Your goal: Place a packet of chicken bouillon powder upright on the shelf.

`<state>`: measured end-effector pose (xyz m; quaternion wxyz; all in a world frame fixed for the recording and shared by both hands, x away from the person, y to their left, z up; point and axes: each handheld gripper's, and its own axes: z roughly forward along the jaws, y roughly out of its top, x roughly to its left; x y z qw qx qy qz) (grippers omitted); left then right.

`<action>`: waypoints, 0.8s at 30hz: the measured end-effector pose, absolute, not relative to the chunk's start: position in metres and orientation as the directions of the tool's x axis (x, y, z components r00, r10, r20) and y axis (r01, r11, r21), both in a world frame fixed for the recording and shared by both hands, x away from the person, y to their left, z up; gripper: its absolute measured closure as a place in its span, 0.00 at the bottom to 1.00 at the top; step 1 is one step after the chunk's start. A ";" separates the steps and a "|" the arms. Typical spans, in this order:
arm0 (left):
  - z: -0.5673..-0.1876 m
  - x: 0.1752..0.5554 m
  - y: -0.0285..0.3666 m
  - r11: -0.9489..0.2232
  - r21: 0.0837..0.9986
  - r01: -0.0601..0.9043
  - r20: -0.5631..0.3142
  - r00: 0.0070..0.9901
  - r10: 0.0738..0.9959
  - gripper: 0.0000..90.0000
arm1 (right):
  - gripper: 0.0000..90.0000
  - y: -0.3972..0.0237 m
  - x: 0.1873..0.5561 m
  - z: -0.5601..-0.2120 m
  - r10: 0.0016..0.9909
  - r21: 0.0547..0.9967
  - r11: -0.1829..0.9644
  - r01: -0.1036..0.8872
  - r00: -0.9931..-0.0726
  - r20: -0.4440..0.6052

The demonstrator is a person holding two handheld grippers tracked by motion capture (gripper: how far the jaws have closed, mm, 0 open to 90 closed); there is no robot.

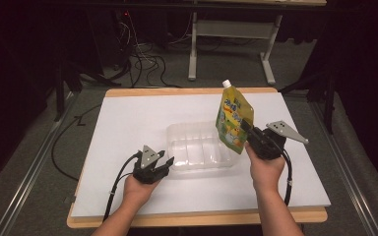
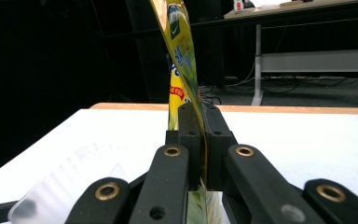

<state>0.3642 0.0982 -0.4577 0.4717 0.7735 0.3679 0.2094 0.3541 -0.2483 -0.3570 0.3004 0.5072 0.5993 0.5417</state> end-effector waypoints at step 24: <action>-0.458 0.363 0.093 -0.304 0.876 0.374 -0.016 0.652 0.758 0.67 | 1.00 -0.239 0.351 -0.349 0.923 0.962 -0.123 0.243 -0.328 0.201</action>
